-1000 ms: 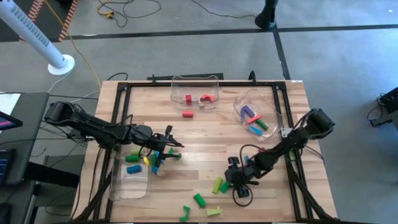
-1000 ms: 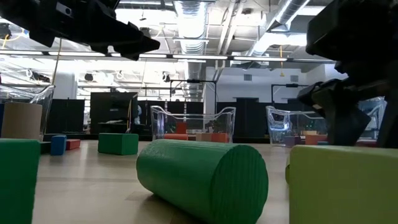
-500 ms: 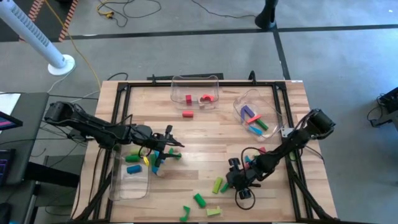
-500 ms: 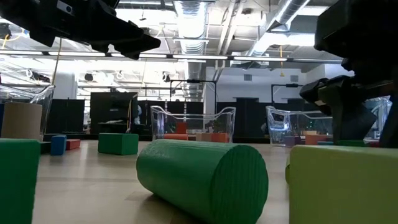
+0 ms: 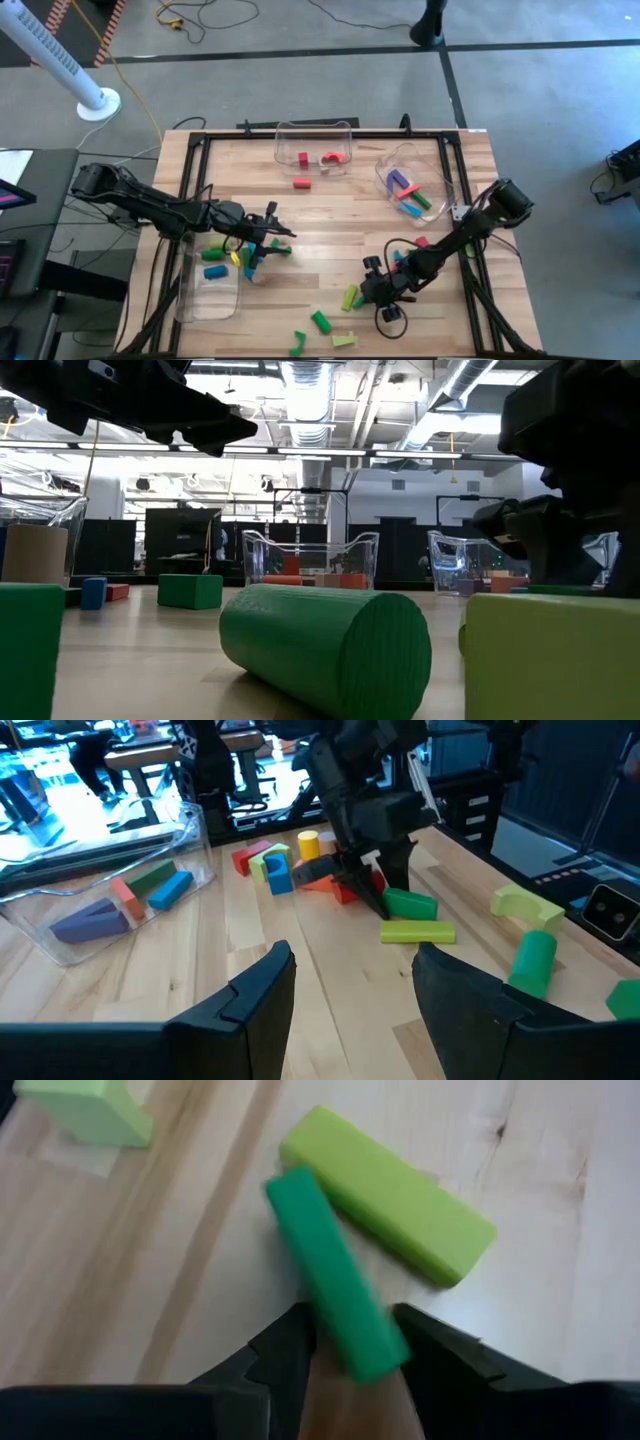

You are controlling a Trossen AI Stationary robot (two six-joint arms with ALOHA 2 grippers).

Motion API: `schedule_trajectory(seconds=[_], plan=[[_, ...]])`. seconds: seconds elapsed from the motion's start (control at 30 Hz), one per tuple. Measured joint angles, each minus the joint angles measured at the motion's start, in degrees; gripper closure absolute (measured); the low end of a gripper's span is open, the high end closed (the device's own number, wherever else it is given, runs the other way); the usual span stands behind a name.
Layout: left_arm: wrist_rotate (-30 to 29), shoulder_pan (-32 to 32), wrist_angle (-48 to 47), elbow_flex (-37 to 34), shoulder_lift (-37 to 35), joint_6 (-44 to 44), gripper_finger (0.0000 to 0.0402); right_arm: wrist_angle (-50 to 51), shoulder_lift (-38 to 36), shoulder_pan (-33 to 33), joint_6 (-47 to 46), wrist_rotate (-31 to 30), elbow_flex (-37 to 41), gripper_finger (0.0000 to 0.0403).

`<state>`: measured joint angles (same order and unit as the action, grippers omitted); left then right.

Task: Sort blocks by size
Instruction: Put the green rectangular block into the right transparent bin

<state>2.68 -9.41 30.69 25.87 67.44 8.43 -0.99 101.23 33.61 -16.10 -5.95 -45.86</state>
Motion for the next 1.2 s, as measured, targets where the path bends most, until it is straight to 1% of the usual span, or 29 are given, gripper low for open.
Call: schedule_trajectory(seconds=[0.1, 0.17, 0.27, 0.33, 0.43, 1.03, 1.2], plan=[[0.0, 0.0, 0.0, 0.0, 0.0, -0.1, 0.0207, 0.2, 0.9, 0.2, -0.8, 0.1, -0.7, 0.0243], [0.0, 0.0, 0.1, 0.0, 0.0, -0.2, 0.0207, 0.5, 0.8, 0.3, -0.7, 0.0, -1.2, 0.0260], [0.0, 0.0, 0.4, 0.0, 0.0, -0.2, 0.0207, 0.7, -0.2, 0.4, 0.0, 0.1, -1.5, 0.0289], [0.0, 0.0, 0.8, 0.0, 0.0, -0.2, 0.0207, 0.7, -1.1, 0.5, 0.7, 1.3, -1.5, 0.0305], [0.0, 0.0, 1.2, 0.0, 0.0, -0.3, 0.0207, 0.6, -2.3, 1.0, 1.0, 1.4, -1.5, 0.0318], [0.0, 0.0, 1.3, 0.0, 0.0, -0.8, 0.0207, 0.6, -3.0, 1.3, -0.5, 0.7, -1.5, 0.0315], [0.0, 0.0, 1.3, 0.0, 0.0, -0.8, 0.0207, 1.3, -3.1, 1.3, -3.0, 1.1, -1.5, 0.0300]])
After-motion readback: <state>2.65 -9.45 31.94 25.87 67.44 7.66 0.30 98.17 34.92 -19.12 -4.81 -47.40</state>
